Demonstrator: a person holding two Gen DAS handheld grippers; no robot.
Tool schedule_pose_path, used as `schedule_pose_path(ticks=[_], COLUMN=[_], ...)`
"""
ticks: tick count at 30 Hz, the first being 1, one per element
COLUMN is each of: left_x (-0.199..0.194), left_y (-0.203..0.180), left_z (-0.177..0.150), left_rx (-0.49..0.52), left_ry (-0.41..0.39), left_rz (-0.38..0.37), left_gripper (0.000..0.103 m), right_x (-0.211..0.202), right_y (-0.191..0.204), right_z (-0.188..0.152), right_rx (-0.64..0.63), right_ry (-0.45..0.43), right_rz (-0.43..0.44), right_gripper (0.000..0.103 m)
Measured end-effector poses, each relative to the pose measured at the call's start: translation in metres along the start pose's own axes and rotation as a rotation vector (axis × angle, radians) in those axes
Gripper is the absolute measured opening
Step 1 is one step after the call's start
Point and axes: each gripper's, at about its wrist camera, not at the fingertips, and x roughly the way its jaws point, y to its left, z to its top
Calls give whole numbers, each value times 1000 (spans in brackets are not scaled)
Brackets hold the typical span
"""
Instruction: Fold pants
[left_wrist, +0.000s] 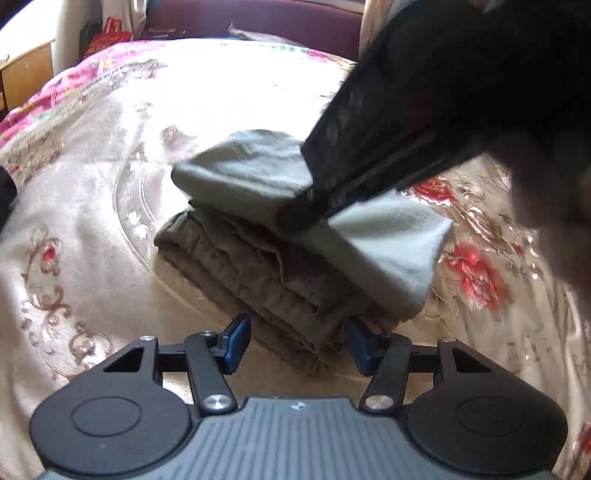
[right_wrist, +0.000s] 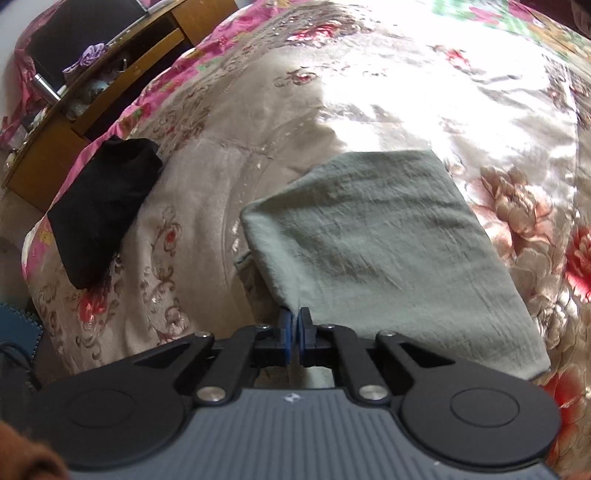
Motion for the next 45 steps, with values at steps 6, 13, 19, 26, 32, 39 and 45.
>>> schedule_pose_path(ticks=[6, 13, 19, 26, 32, 39, 45], left_x=[7, -11, -52, -41, -14, 30, -7], left_y=[-1, 6, 16, 23, 22, 37, 40], left_z=[-8, -26, -15, 32, 62, 38, 31], left_rx=[0, 9, -2, -63, -40, 14, -48], left_ry=[28, 78, 18, -146, -216, -46, -29], left_rz=[4, 33, 81, 131, 180, 313, 289], left_gripper=[69, 69, 69, 69, 69, 77, 77], right_x=[48, 5, -8, 18, -23, 1, 4], right_y=[11, -5, -31, -50, -83, -140, -162], right_z=[-15, -16, -3, -41, -22, -18, -2], right_rx=[-19, 16, 11, 70, 133, 153, 124], right_ry=[120, 56, -57, 63, -89, -77, -74], right_rz=[20, 57, 30, 26, -25, -145, -30], right_gripper=[12, 23, 33, 29, 36, 50, 59])
